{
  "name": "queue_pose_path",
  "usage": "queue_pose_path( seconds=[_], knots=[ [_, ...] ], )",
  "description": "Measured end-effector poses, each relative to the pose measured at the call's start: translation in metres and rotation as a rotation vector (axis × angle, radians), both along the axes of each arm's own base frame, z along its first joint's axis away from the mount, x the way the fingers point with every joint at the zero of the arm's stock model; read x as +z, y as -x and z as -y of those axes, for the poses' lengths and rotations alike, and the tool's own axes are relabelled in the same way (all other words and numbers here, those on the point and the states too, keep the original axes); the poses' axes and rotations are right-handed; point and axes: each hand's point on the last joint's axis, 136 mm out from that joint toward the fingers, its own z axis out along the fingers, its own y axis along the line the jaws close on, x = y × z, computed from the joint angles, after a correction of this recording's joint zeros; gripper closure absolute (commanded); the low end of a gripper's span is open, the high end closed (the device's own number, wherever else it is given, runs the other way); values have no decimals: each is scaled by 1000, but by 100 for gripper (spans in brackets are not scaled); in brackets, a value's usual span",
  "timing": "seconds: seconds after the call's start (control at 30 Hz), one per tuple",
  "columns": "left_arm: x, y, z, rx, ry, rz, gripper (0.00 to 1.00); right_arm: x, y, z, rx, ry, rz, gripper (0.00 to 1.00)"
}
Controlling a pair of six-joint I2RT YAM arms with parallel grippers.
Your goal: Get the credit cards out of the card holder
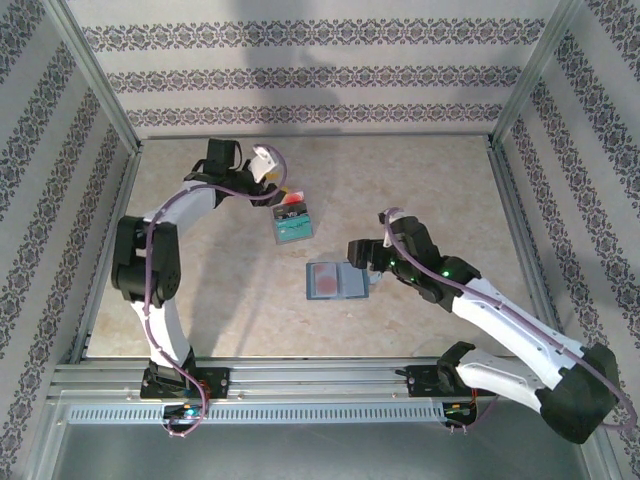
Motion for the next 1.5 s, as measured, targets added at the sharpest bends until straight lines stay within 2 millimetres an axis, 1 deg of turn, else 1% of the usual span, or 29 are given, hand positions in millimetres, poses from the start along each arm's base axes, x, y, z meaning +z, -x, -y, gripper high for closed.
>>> queue_pose_path(
  seconds=[0.03, 0.1, 0.13, 0.17, 0.23, 0.33, 0.4, 0.53, 0.6, 0.7, 0.83, 0.93, 1.03, 1.13, 1.27, 1.47, 1.5],
  knots=[
    [11, 2, -2, 33, 16, 4, 20, -3, 2, -4, 8, 20, -11, 21],
    [30, 7, -9, 119, 47, -1, 5, -11, 6, -15, 29, 69, -36, 22],
    [37, 10, -12, 159, 60, -7, 0, -15, 8, -19, 38, 87, -47, 24],
    [42, 13, -16, 208, 76, -20, 1, -21, 9, -25, 50, 108, -61, 26],
    [44, 21, -21, 291, 99, -54, 1, -32, 13, -34, 67, 138, -94, 28],
    [30, 40, -27, 412, 131, -135, 1, -51, 18, -46, 95, 180, -142, 30],
    [12, 57, -35, 505, 143, -203, 1, -62, 20, -55, 110, 206, -171, 31],
    [-16, 85, -55, 683, 163, -298, 1, -79, 22, -70, 135, 249, -214, 32],
    [-25, 99, -61, 747, 173, -321, 1, -87, 22, -77, 146, 273, -234, 33],
    [-36, 118, -66, 806, 188, -346, 1, -101, 20, -85, 156, 306, -260, 33],
    [-47, 135, -77, 882, 206, -365, 1, -123, 21, -85, 157, 357, -304, 32],
    [-49, 140, -83, 918, 222, -369, 1, -136, 21, -84, 155, 391, -330, 32],
    [-48, 140, -85, 938, 238, -368, 1, -145, 21, -84, 155, 409, -347, 31],
    [-48, 140, -86, 948, 249, -374, 1, -148, 20, -85, 155, 417, -352, 30],
    [-51, 139, -86, 957, 258, -385, 1, -147, 16, -88, 151, 421, -344, 30],
    [-50, 138, -85, 958, 268, -381, 1, -152, 13, -87, 142, 443, -345, 37],
    [-49, 137, -85, 957, 269, -380, 1, -151, 12, -88, 141, 442, -343, 40]
  ],
)
